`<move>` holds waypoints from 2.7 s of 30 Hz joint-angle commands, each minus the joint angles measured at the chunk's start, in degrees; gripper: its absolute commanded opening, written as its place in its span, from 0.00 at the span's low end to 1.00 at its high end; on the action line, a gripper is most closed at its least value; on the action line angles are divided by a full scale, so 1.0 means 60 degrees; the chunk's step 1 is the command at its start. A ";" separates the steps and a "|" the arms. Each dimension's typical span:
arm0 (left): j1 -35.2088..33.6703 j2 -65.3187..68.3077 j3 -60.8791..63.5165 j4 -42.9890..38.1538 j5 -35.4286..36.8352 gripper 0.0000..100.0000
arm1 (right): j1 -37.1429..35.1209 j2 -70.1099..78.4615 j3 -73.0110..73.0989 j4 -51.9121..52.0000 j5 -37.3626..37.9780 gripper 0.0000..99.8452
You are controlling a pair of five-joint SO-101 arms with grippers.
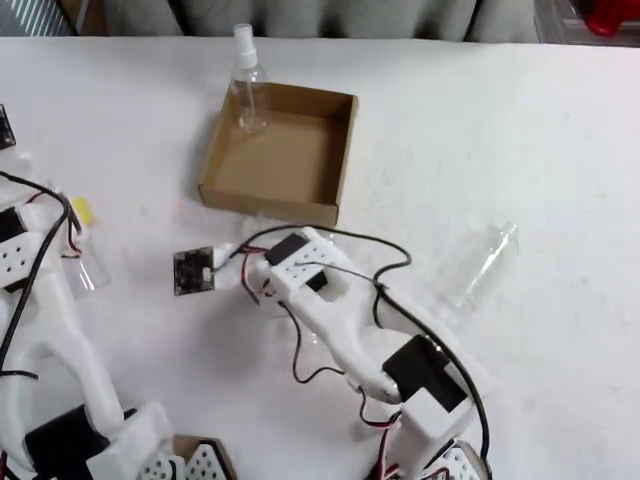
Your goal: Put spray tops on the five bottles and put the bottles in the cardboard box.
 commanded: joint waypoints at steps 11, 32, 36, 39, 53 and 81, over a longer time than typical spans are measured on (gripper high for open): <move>0.0930 -0.0725 -0.1231 0.0908 -0.0147 0.02 | 0.0271 -0.3626 -0.0498 0.2220 -0.2037 0.02; 0.5956 -0.7260 -0.0176 0.1070 -0.0161 0.02 | 0.6850 -1.2769 0.1905 0.3070 -0.6886 0.02; 0.6850 -0.8637 0.1685 -0.0366 -0.0132 0.02 | 0.7758 -1.4498 0.3077 0.1370 -0.7194 0.02; 0.7348 -0.9722 0.2901 -0.1172 -0.0132 0.02 | 0.8037 -1.5480 0.3766 0.0212 -0.8923 0.02; 0.8696 -1.0952 0.5509 -0.3004 -0.0088 0.02 | 0.7055 -1.6066 0.4029 -0.5282 -1.3949 0.02; 0.8652 -1.4410 0.8967 -0.4088 -0.0176 0.02 | 0.0769 -1.1084 -0.1055 -0.5136 -1.0388 0.02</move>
